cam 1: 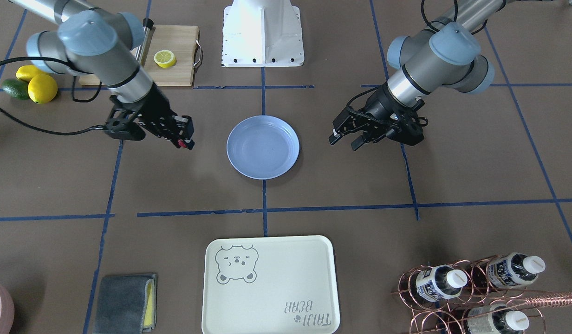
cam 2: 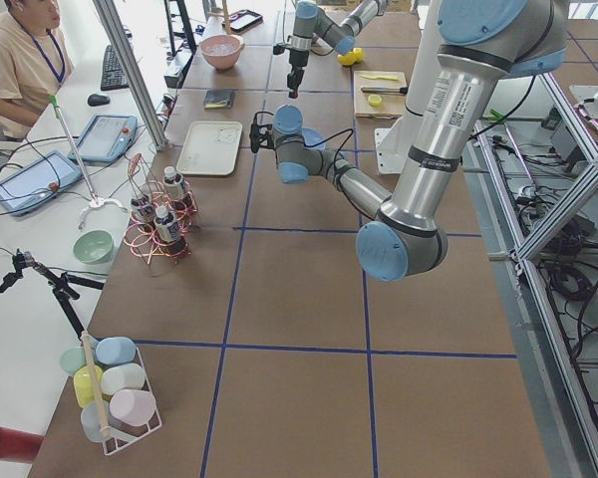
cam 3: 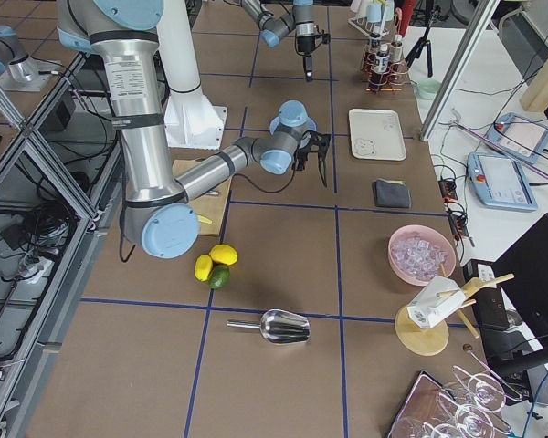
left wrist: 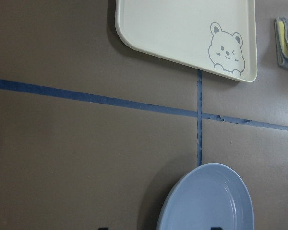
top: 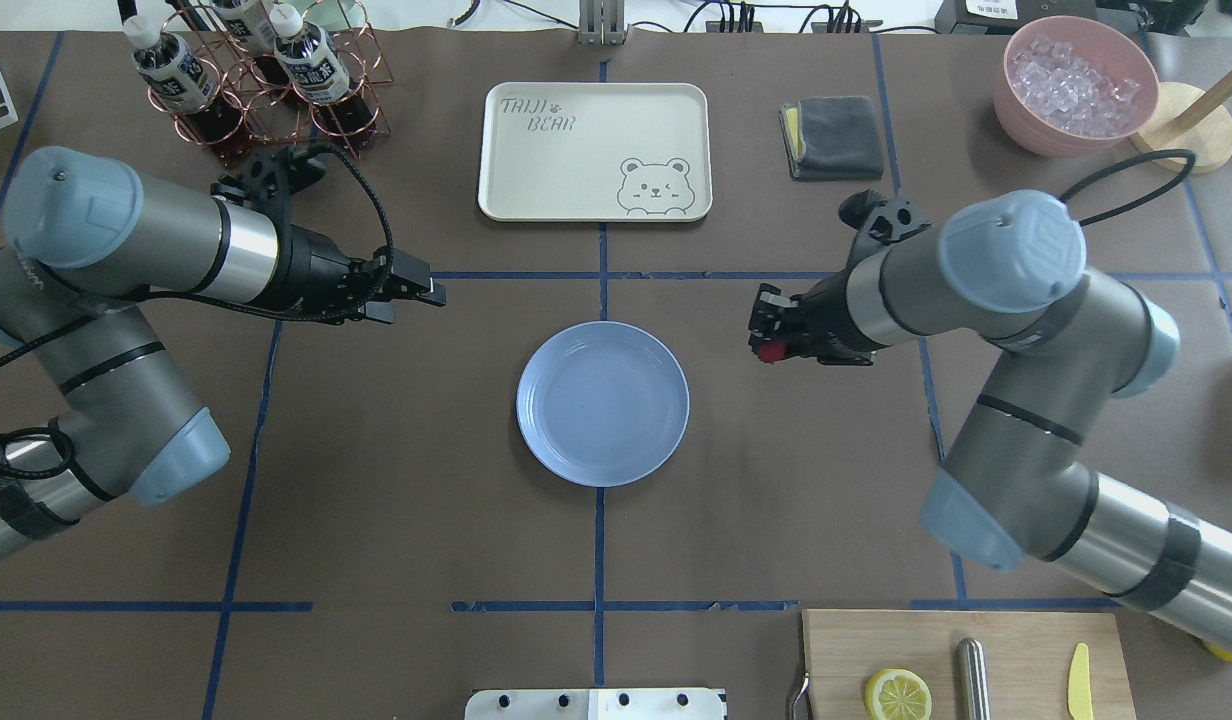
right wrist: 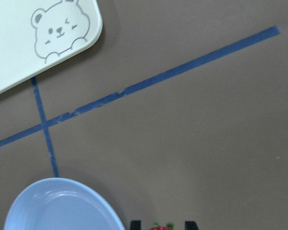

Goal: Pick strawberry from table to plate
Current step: 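Lift the strawberry and carry it over the blue plate with the right gripper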

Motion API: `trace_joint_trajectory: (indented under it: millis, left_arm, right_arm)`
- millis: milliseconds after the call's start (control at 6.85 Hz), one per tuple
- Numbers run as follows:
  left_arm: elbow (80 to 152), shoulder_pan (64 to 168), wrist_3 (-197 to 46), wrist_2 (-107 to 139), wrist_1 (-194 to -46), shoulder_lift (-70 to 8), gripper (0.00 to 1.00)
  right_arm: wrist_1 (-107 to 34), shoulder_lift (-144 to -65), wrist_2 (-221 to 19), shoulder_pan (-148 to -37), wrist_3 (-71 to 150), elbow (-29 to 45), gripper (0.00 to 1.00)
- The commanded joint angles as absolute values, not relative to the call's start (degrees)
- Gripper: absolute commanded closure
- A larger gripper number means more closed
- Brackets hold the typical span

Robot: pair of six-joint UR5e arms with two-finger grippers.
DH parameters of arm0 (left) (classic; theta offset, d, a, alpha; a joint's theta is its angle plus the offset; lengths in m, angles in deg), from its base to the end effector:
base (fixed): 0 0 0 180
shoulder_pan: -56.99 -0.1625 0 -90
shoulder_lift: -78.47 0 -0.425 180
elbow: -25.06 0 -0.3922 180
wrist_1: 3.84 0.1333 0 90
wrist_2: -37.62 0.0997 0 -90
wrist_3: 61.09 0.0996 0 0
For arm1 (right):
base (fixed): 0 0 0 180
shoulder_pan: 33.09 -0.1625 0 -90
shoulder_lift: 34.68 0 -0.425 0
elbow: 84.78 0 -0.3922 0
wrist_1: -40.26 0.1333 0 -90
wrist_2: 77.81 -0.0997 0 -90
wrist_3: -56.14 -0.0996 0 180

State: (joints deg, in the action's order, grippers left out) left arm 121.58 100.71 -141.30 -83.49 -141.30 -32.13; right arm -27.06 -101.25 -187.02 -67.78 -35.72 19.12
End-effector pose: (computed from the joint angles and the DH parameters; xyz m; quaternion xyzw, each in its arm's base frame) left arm 0.3824 -0.4789 0.3081 0.0722 0.6172 -0.0682 0.7805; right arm -0.4461 -0.4311 0.2753 0.0007 -0.5138 0.1885 0.8369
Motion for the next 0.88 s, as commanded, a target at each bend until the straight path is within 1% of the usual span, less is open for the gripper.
trace_joint_trajectory:
  millis: [0,292,438,584,730]
  left_arm:
    - [121.3,106.7,-133.0,-88.0,-141.3,-29.2,0.24]
    - [121.2,109.8,-130.8,-89.4,-141.2,-28.4,0.24]
    - [121.0,110.4,-130.4,-89.4,-141.1,-28.5,0.23]
    - [121.0,110.8,-130.3,-89.4,-141.1,-28.5,0.23]
    - [121.0,110.8,-130.3,-89.4,-141.1,-28.4,0.2]
  right_arm:
    - [-32.6,-89.6,-179.2,-61.5,-41.6,12.7,1.0]
    - [-32.6,-83.5,-176.3,-59.0,-42.1,5.4,1.0]
    - [-32.8,-81.8,-176.2,-58.1,-42.1,1.4,1.0]
    - [-33.1,-81.8,-176.1,-57.7,-41.6,0.3,1.0]
    - [-33.4,-81.9,-176.1,-57.3,-41.5,-0.7,1.0]
